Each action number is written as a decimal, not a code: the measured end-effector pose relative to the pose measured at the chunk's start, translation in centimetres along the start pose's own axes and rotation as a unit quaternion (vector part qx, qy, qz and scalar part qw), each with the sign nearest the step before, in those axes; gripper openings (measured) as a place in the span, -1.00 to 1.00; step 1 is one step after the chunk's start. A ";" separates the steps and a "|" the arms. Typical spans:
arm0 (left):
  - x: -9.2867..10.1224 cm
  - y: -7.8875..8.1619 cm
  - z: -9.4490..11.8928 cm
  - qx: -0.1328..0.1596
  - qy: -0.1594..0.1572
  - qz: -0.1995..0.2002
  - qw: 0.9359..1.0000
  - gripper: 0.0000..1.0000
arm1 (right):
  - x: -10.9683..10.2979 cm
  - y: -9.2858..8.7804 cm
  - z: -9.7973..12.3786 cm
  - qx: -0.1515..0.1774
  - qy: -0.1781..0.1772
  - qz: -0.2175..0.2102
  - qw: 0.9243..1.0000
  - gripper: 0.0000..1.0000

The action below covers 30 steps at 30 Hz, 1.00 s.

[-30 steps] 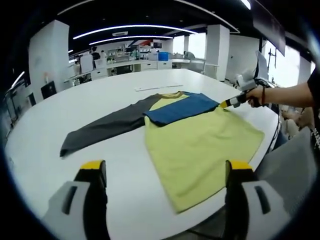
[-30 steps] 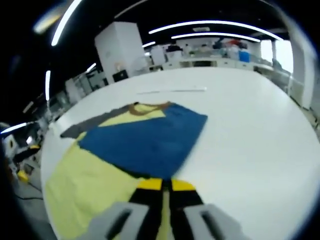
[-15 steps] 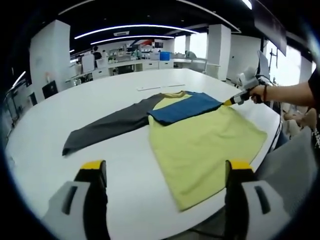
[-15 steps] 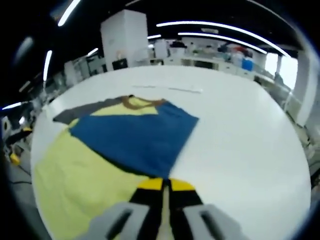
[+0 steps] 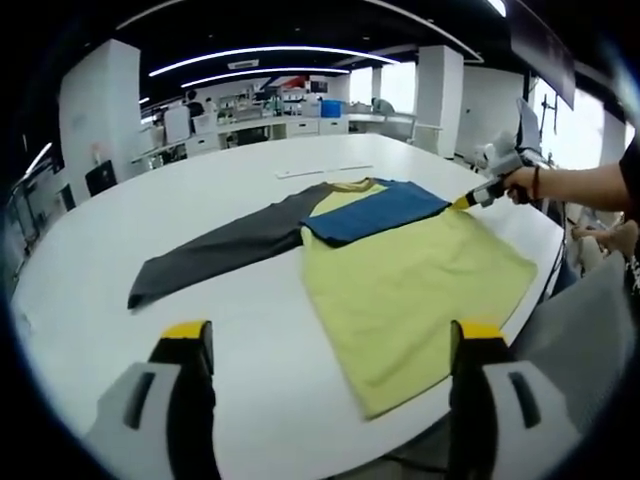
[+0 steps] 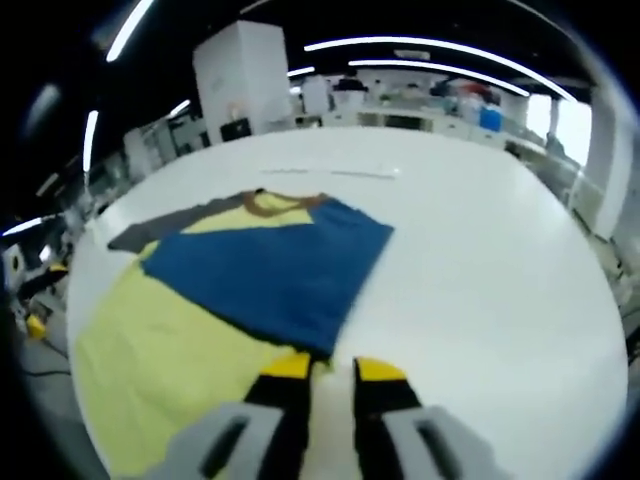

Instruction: Fold the garment on the visible template until the final outline fits inside the template.

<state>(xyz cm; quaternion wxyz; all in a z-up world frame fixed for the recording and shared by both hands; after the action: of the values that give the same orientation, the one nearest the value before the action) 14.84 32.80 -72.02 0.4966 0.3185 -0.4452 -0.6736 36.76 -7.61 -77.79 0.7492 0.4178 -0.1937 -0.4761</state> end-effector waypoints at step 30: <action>-1.8 0.8 0.7 0.001 0.033 0.002 0.999 0.89 | 2.5 0.1 0.4 -0.017 -0.023 0.017 0.999 -1.00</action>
<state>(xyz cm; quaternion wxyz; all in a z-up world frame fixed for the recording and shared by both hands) 15.04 34.59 -71.06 0.5119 0.3399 -0.4298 -0.6616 37.71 -9.92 -77.80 0.7597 0.3908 -0.2098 -0.4755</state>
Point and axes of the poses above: the point that each gripper's makers call its tool centre point, and the gripper's own axes: z roughly backward along the fingers, x roughly to its right, y roughly out of its top, the point moved 9 cm from there along z, roughly backward along the fingers, and after that the axes turned 9 degrees about x, right-handed, at the moved point
